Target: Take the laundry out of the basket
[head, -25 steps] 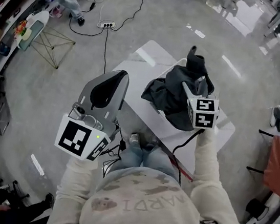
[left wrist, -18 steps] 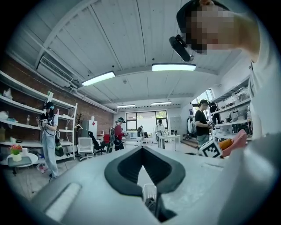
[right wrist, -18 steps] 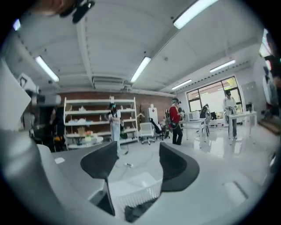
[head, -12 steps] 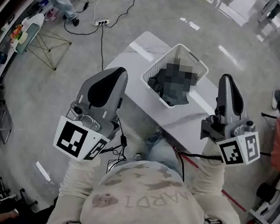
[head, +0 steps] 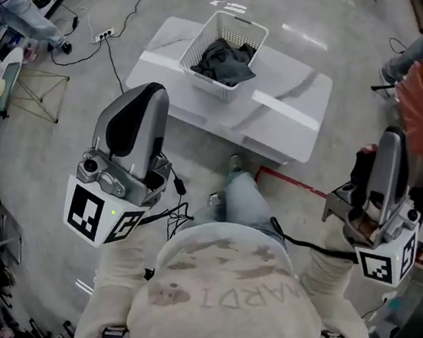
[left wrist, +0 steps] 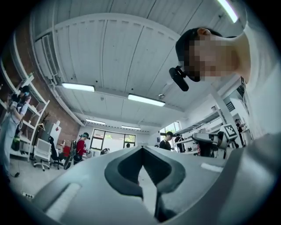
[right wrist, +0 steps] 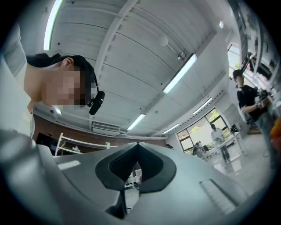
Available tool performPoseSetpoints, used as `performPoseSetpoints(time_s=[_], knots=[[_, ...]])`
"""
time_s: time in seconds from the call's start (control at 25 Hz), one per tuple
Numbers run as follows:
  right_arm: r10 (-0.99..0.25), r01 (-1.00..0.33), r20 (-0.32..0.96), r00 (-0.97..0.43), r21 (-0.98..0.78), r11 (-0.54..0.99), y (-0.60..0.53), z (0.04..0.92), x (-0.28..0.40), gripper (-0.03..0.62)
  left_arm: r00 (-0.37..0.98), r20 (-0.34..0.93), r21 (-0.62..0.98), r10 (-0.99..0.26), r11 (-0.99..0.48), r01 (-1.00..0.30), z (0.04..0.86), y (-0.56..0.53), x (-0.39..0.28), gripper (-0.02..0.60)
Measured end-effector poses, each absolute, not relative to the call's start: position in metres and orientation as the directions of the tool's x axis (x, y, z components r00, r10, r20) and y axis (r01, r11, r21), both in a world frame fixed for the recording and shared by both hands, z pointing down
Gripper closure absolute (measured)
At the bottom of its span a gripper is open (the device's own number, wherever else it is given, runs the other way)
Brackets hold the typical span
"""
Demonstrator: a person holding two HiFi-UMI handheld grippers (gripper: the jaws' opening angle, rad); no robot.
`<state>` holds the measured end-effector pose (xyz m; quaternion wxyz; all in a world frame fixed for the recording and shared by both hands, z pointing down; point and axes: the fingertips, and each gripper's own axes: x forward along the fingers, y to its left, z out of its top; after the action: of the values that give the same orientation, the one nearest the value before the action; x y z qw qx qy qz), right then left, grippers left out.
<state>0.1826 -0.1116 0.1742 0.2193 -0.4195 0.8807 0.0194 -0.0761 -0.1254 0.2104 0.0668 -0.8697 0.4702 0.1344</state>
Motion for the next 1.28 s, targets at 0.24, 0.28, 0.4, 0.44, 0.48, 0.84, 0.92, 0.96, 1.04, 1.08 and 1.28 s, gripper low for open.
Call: performPoseSetpoints(time_s=[0.24,0.28,0.4,0.44,0.48,0.84,0.92,0.96,1.04,1.08,1.28], knots=[[-0.805,-0.803,-0.356,-0.474,-0.200,0.561,-0.064,0.202,0.229,0.566,0.542,-0.317,-0.041,-0.779,-0.559,-0.828,0.212,-0.081,-0.041,0.580],[-0.798,-0.789,-0.354,-0.489,-0.212,0.577,-0.057,0.205,0.228,0.566,0.547,-0.305,-0.028,-0.779,-0.567,-0.823,0.215,-0.076,-0.037,0.580],[-0.762,-0.736,-0.316,-0.565,-0.224,0.638,-0.033,0.219,0.215,0.568,0.577,-0.255,0.026,-0.776,-0.602,-0.798,0.227,-0.060,-0.016,0.580],[-0.752,-0.722,-0.290,-0.592,-0.223,0.655,-0.025,0.226,0.209,0.566,0.586,-0.241,0.036,-0.774,-0.610,-0.791,0.230,-0.052,-0.007,0.580],[-0.746,-0.717,-0.257,-0.614,-0.216,0.663,-0.016,0.235,0.203,0.568,0.588,-0.230,0.035,-0.775,-0.610,-0.791,0.232,-0.043,0.003,0.580],[-0.762,-0.753,-0.089,-0.641,-0.122,0.647,0.048,0.298,0.172,0.568,0.449,-0.082,-0.064,-0.890,-0.445,-0.893,0.260,0.043,0.041,0.580],[-0.729,-0.722,-0.072,-0.681,-0.103,0.685,0.062,0.300,0.162,0.568,0.419,-0.064,-0.070,-0.906,-0.414,-0.907,0.264,0.061,0.039,0.580],[-0.715,-0.709,-0.068,-0.696,-0.095,0.699,0.069,0.299,0.157,0.568,0.409,-0.056,-0.082,-0.911,-0.404,-0.911,0.266,0.069,0.038,0.580],[-0.695,-0.691,-0.068,-0.715,-0.082,0.719,0.083,0.294,0.149,0.568,0.402,-0.048,-0.103,-0.914,-0.396,-0.913,0.266,0.082,0.037,0.580],[-0.688,-0.683,-0.068,-0.723,-0.078,0.726,0.090,0.291,0.145,0.568,0.403,-0.049,-0.105,-0.914,-0.397,-0.912,0.266,0.088,0.036,0.580],[-0.671,-0.667,-0.073,-0.738,-0.068,0.742,0.111,0.282,0.129,0.568,0.441,-0.079,-0.104,-0.894,-0.432,-0.896,0.260,0.106,0.037,0.580]])
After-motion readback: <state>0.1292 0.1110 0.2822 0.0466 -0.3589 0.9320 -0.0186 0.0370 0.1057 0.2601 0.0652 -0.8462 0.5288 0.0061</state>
